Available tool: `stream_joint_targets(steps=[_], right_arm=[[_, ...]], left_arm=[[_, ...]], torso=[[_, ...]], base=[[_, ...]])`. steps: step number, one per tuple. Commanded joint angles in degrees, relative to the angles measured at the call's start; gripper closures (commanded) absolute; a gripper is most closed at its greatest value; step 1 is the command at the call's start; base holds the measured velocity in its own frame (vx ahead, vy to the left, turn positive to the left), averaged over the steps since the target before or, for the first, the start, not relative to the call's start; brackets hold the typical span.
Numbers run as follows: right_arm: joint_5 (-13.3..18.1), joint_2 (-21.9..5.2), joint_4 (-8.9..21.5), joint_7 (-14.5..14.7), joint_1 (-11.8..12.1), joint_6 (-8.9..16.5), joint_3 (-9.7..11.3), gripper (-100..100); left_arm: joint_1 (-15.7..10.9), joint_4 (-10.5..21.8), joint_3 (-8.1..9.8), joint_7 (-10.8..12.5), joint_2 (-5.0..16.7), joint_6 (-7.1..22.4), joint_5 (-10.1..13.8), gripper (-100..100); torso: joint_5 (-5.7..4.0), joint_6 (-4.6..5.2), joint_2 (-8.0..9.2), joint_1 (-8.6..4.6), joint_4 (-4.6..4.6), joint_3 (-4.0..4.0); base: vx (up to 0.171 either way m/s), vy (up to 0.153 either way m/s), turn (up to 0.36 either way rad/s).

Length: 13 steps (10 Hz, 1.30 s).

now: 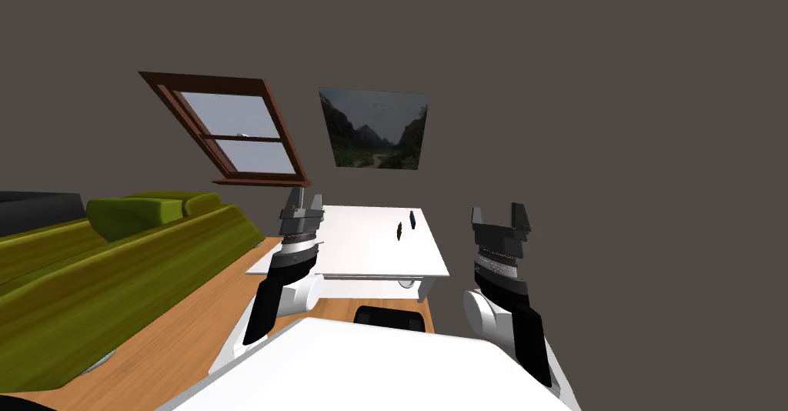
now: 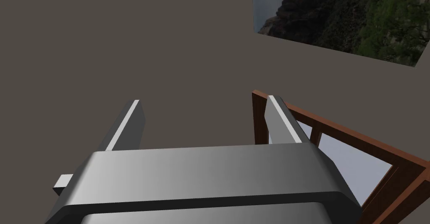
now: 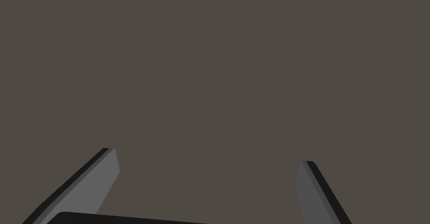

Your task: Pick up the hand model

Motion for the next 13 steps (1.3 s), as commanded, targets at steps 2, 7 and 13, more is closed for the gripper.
stream_joint_targets(steps=[2, 7, 13], right_arm=[[2.6, -2.8, 2.5, 1.8, -0.3, -0.5, -0.1, -100], [9.2, -8.1, 8.8, 6.2, -1.3, -1.9, -0.3, -100], [19.1, -15.2, 18.2, 12.6, -3.0, -3.8, -0.5, -100]], left_arm=[[0.0, 0.0, 0.0, 0.0, 0.0, 0.0, 0.0, 0], [0.0, 0.0, -0.01, 0.0, 0.0, 0.0, 0.0, 0], [0.0, 0.0, -0.01, 0.0, 0.0, 0.0, 0.0, 0]], torso=[[0.01, -0.02, 0.03, 0.04, 0.0, 0.01], [0.05, -0.02, 0.08, 0.22, 0.02, 0.05], [0.05, -0.01, 0.05, 0.2, 0.01, 0.03]], base=[[-0.02, 0.021, 0.097], [-0.027, 0.047, 0.123], [-0.019, 0.059, 0.145]])
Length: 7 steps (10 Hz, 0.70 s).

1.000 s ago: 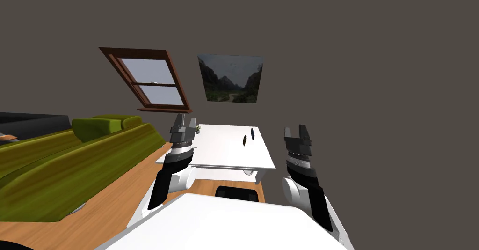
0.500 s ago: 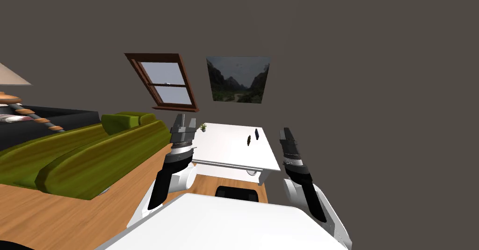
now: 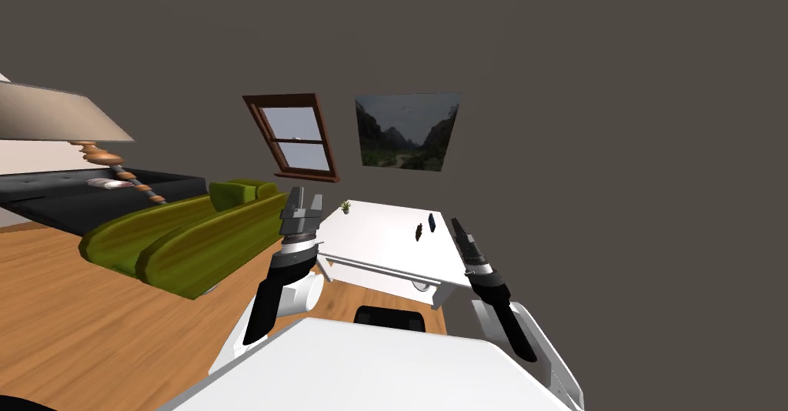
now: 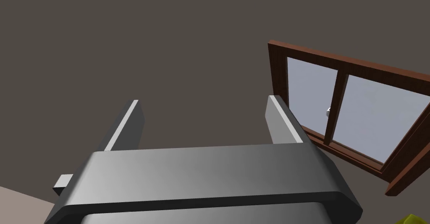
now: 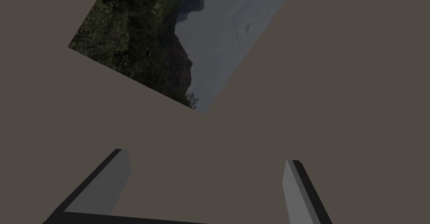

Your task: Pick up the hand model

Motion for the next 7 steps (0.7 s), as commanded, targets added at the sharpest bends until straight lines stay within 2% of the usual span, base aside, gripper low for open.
stream_joint_targets(steps=[1, 2, 3, 4, 5, 6, 7], right_arm=[[2.9, -1.9, 2.9, 2.4, -0.8, -0.6, 0.3, -100], [3.8, -1.9, 3.5, 2.4, -0.8, -0.6, 0.3, -100], [5.7, -4.0, 5.9, 4.3, -1.4, -1.1, 0.2, -100], [6.9, -4.0, 6.4, 4.3, -1.4, -1.1, 0.2, -100], [8.9, -6.1, 8.5, 6.4, -2.0, -1.7, 0.2, -100], [10.0, -6.1, 9.4, 6.4, -2.0, -1.7, 0.2, -100], [12.1, -8.3, 11.2, 8.5, -2.6, -2.3, 0.1, -100]], left_arm=[[0.0, 0.0, 0.0, 0.0, 0.0, 0.0, 0.0, 0], [0.0, 0.0, 0.0, 0.0, 0.0, 0.0, 0.0, 0], [0.0, 0.0, 0.0, 0.0, 0.0, 0.0, 0.0, 0], [0.0, 0.0, 0.0, 0.0, 0.0, 0.0, 0.0, 0], [0.0, 0.0, 0.0, 0.0, 0.0, 0.0, 0.0, 0], [0.0, 0.0, 0.0, 0.0, 0.0, 0.0, 0.0, 0], [0.0, 0.0, 0.0, 0.0, 0.0, 0.0, 0.0, 0]], torso=[[0.0, 0.0, 0.0, 0.0, 0.0, 0.0], [0.0, -0.03, 0.0, 0.02, 0.0, 0.0], [0.0, 0.0, 0.01, 0.01, 0.0, 0.0], [0.01, -0.03, -0.01, 0.07, 0.0, 0.0], [0.0, 0.0, 0.0, 0.03, 0.0, 0.0], [0.01, -0.02, -0.01, 0.05, 0.0, -0.01], [0.01, 0.01, 0.0, 0.02, 0.0, 0.0]], base=[[-0.006, 0.046, 0.183], [-0.009, 0.041, 0.08], [-0.004, 0.063, 0.18], [-0.004, 0.044, 0.091], [-0.002, 0.058, 0.184], [-0.002, 0.044, 0.085], [0.001, 0.06, 0.203]])
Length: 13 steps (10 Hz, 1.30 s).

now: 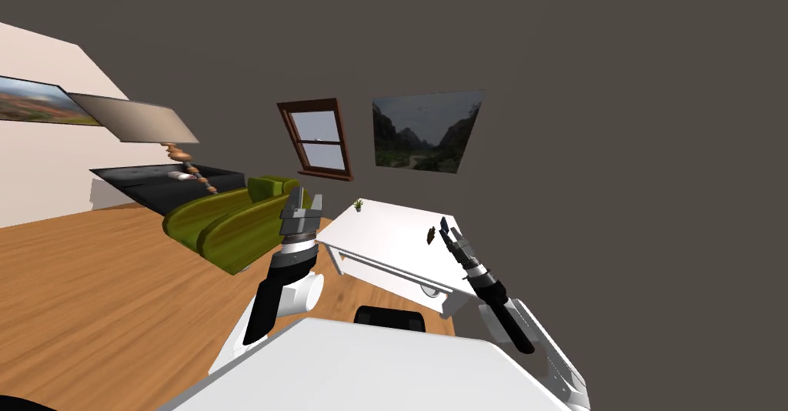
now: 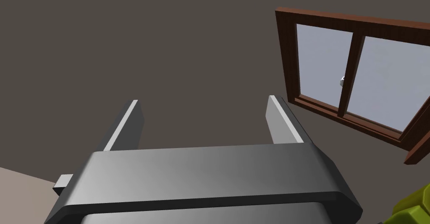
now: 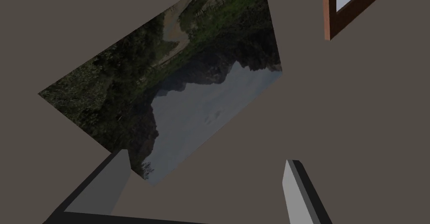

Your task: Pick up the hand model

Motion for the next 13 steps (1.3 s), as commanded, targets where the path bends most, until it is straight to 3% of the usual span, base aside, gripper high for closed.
stream_joint_targets(steps=[1, 2, 3, 6, 9, 12, 13], right_arm=[[2.4, -1.1, 2.3, 1.3, -0.1, -0.6, -0.1, -100], [4.3, -3.3, 4.4, 3.4, -0.8, -1.2, -0.1, -100], [5.8, -3.3, 5.5, 3.4, -0.8, -1.2, -0.1, -100], [11.2, -7.7, 10.7, 7.9, -2.2, -2.5, -0.2, -100], [16.4, -9.9, 15.5, 10.2, -2.9, -3.2, -0.3, -100], [21.7, -14.0, 20.7, 14.8, -4.3, -4.5, -0.4, -100], [23.3, -14.0, 22.3, 14.8, -4.3, -4.5, -0.4, -100]], left_arm=[[0.0, 0.0, 0.0, 0.0, 0.0, 0.0, 0.0, 0], [0.0, 0.0, 0.01, 0.0, 0.0, 0.0, 0.0, 0], [0.0, 0.0, 0.0, 0.0, 0.0, 0.0, 0.0, 0], [0.0, 0.0, 0.01, 0.0, 0.0, 0.0, 0.0, 0], [0.0, 0.0, 0.0, 0.0, 0.0, 0.0, 0.0, 0], [0.0, 0.0, 0.01, 0.0, 0.0, 0.0, 0.0, 0], [0.0, 0.0, 0.0, 0.0, 0.0, 0.0, 0.0, 0]], torso=[[0.0, 0.0, 0.0, 0.0, 0.0, 0.0], [0.0, 0.04, 0.01, -0.03, 0.0, 0.01], [0.0, 0.0, 0.02, -0.01, 0.0, 0.01], [0.0, 0.04, 0.0, -0.02, 0.0, 0.0], [0.01, 0.01, -0.01, 0.03, 0.0, -0.01], [0.0, 0.06, 0.0, -0.06, 0.0, 0.0], [0.0, 0.02, 0.02, -0.02, 0.01, 0.01]], base=[[0.0, 0.049, 0.099], [-0.005, 0.055, 0.187], [-0.001, 0.048, 0.099], [0.002, 0.06, 0.168], [0.009, 0.058, 0.144], [0.008, 0.049, 0.173], [0.004, 0.042, 0.092]])
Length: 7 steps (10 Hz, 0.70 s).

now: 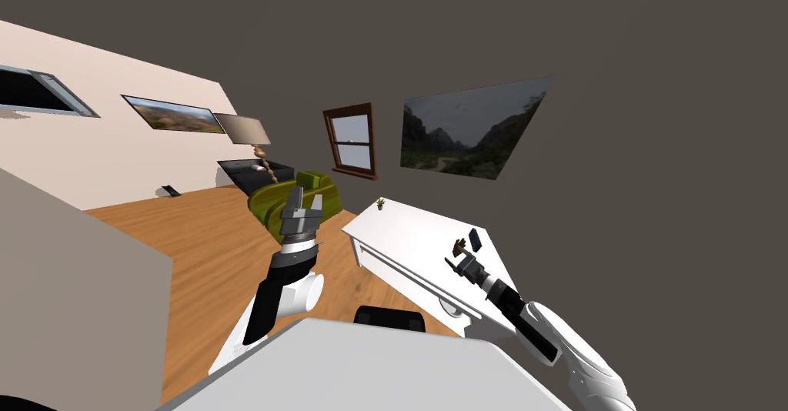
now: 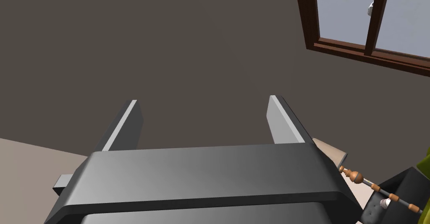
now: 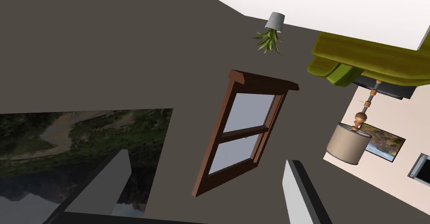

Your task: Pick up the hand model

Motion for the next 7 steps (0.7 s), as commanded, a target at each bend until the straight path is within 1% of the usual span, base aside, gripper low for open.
stream_joint_targets(steps=[1, 2, 3, 4, 5, 6, 7], right_arm=[[1.9, -0.3, 1.2, 0.2, -0.5, 0.2, 0.2, -100], [4.1, -2.3, 3.9, 2.5, -1.2, -0.5, 0.2, -100], [5.6, -2.3, 4.6, 2.5, -1.2, -0.5, 0.2, -100], [7.4, -4.2, 7.3, 4.8, -1.9, -1.1, 0.1, -100], [9.1, -4.2, 8.0, 4.8, -1.9, -1.1, 0.1, -100], [10.8, -6.1, 10.2, 7.0, -2.6, -1.8, 0.1, -100], [12.5, -6.1, 11.3, 7.0, -2.6, -1.8, 0.1, -100]], left_arm=[[0.0, 0.0, 0.0, 0.0, 0.0, 0.0, 0.0, 0], [0.0, 0.0, 0.0, 0.0, 0.0, 0.0, 0.0, 0], [0.0, 0.0, -0.01, 0.0, 0.0, 0.0, 0.0, 0], [0.0, 0.0, 0.0, 0.0, 0.0, 0.0, 0.0, 0], [0.0, 0.0, 0.0, 0.0, 0.0, 0.0, 0.0, 0], [0.0, 0.0, 0.0, 0.0, 0.0, 0.0, 0.0, 0], [0.0, 0.0, 0.0, 0.0, 0.0, 0.0, 0.0, 0]], torso=[[0.0, 0.0, 0.0, 0.0, 0.0, 0.0], [-0.02, 0.01, 0.0, -0.06, 0.0, 0.0], [0.0, -0.05, -0.02, 0.0, 0.0, -0.01], [0.0, 0.0, -0.02, 0.0, 0.0, -0.01], [0.01, -0.03, -0.02, 0.06, 0.0, -0.01], [0.01, 0.0, -0.03, 0.03, 0.0, -0.01], [0.01, -0.05, -0.06, 0.04, -0.01, -0.03]], base=[[0.007, 0.021, -0.024], [0.009, 0.045, 0.218], [0.012, 0.045, 0.116], [0.011, 0.062, 0.165], [0.015, 0.049, 0.117], [0.02, 0.053, 0.233], [0.018, 0.036, 0.108]])
